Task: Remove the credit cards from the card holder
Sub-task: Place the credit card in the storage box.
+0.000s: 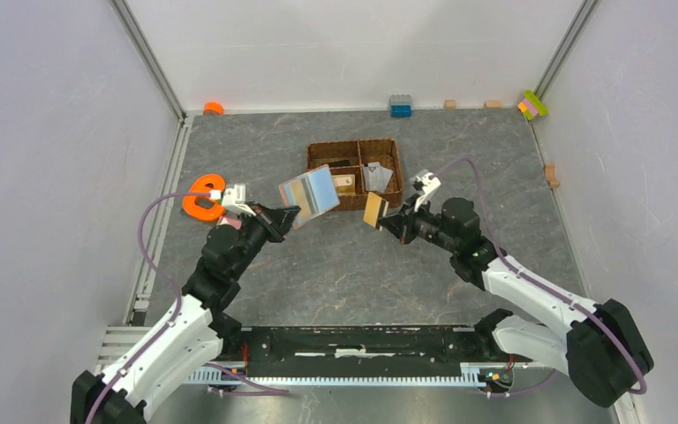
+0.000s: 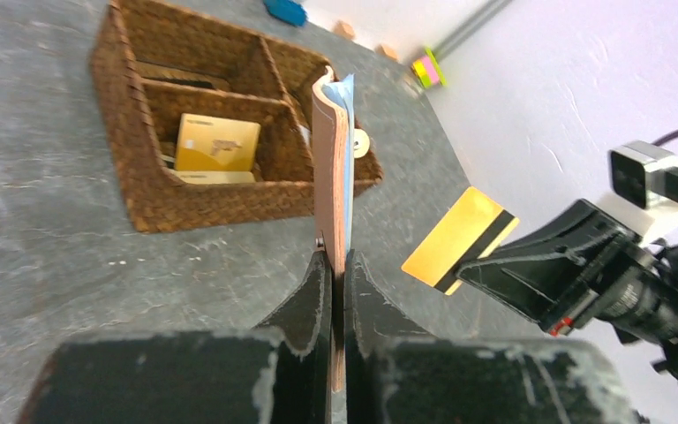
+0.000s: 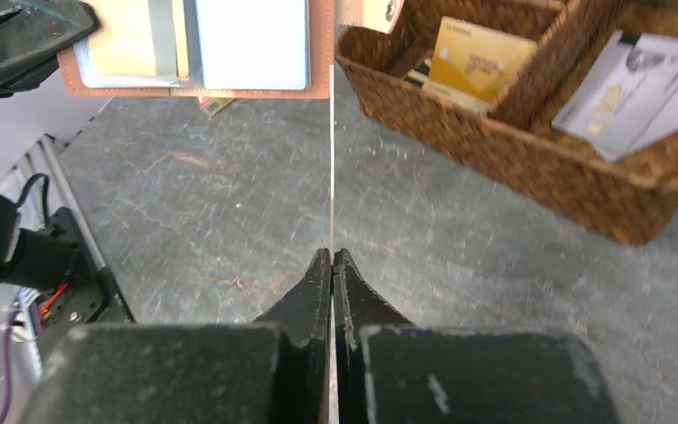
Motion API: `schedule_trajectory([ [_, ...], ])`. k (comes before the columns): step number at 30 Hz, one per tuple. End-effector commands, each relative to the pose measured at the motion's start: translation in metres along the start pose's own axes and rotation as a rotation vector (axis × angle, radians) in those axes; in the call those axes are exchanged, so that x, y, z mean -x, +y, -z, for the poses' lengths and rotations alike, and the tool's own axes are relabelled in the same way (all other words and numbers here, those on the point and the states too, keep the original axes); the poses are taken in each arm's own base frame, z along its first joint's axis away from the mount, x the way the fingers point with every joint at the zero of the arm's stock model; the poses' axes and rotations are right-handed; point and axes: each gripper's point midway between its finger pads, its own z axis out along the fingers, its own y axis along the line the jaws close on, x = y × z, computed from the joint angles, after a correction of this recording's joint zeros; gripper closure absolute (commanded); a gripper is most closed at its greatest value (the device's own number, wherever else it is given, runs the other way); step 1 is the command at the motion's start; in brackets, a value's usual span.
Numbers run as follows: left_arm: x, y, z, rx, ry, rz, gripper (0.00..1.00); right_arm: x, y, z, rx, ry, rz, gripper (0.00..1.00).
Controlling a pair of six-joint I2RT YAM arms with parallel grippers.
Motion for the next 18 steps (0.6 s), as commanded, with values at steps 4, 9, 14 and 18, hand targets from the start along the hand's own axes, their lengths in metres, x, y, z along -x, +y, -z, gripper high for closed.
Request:
schedule_trajectory([
  [4, 0.043, 0.026, 0.026, 0.151, -0.252, 0.051, 0.98, 0.052, -0.019, -0.029, -0.284, -0.026, 0.208, 1.00],
  [9, 0.053, 0.043, 0.039, 0.227, -0.341, 0.121, 0.98, 0.077, -0.033, -0.050, -0.424, 0.004, 0.330, 1.00],
  [14, 0.058, 0.053, 0.046, 0.293, -0.378, 0.170, 0.98, 0.088, -0.026, -0.083, -0.382, 0.060, 0.485, 1.00],
  [18, 0.060, 0.059, 0.050, 0.327, -0.399, 0.197, 0.98, 0.096, -0.026, -0.096, -0.416, 0.069, 0.601, 1.00],
])
